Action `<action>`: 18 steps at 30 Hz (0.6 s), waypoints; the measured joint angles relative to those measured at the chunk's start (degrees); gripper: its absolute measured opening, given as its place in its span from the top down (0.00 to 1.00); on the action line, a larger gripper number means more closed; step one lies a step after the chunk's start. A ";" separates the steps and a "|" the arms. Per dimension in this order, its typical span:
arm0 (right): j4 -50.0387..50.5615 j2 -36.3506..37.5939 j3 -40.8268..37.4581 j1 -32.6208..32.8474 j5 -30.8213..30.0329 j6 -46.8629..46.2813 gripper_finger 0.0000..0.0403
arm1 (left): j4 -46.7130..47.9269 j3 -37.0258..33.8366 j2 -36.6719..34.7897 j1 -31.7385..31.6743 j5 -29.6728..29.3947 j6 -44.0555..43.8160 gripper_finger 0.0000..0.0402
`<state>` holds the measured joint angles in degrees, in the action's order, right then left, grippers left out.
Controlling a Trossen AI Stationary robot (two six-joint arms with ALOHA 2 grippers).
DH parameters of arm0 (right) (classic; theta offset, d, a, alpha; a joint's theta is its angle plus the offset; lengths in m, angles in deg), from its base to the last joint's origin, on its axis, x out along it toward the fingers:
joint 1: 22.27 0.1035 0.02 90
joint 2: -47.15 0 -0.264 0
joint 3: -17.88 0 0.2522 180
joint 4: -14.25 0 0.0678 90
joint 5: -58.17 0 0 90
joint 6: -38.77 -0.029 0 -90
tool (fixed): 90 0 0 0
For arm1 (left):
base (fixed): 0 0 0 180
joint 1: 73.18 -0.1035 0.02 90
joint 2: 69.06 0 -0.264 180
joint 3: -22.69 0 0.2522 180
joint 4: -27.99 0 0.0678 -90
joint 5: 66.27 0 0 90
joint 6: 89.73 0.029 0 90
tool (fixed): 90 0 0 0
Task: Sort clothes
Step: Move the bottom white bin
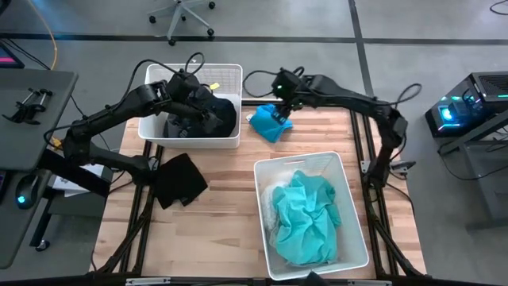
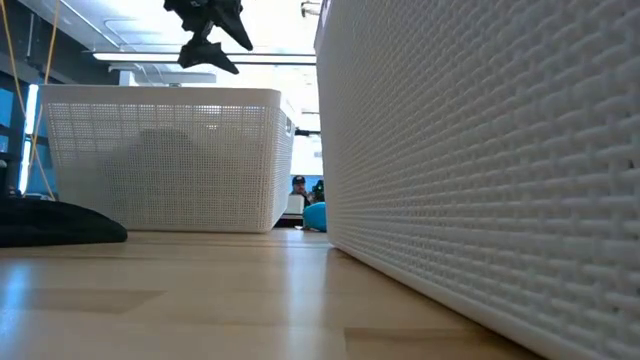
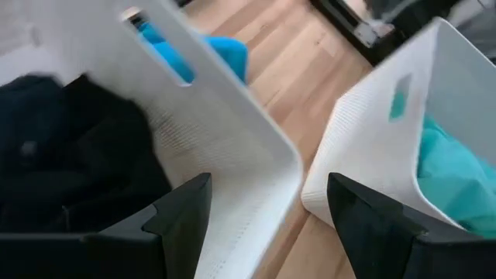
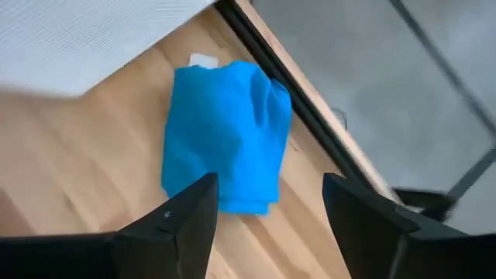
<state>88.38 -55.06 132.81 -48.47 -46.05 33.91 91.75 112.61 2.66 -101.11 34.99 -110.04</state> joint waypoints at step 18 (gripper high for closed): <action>15.36 31.03 -19.97 6.89 23.82 15.98 0.48 | -8.35 0.02 0.00 10.12 -4.58 3.93 0.46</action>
<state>103.74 -24.02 112.84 -41.58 -22.23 49.89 83.40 112.63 2.66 -90.99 30.41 -106.11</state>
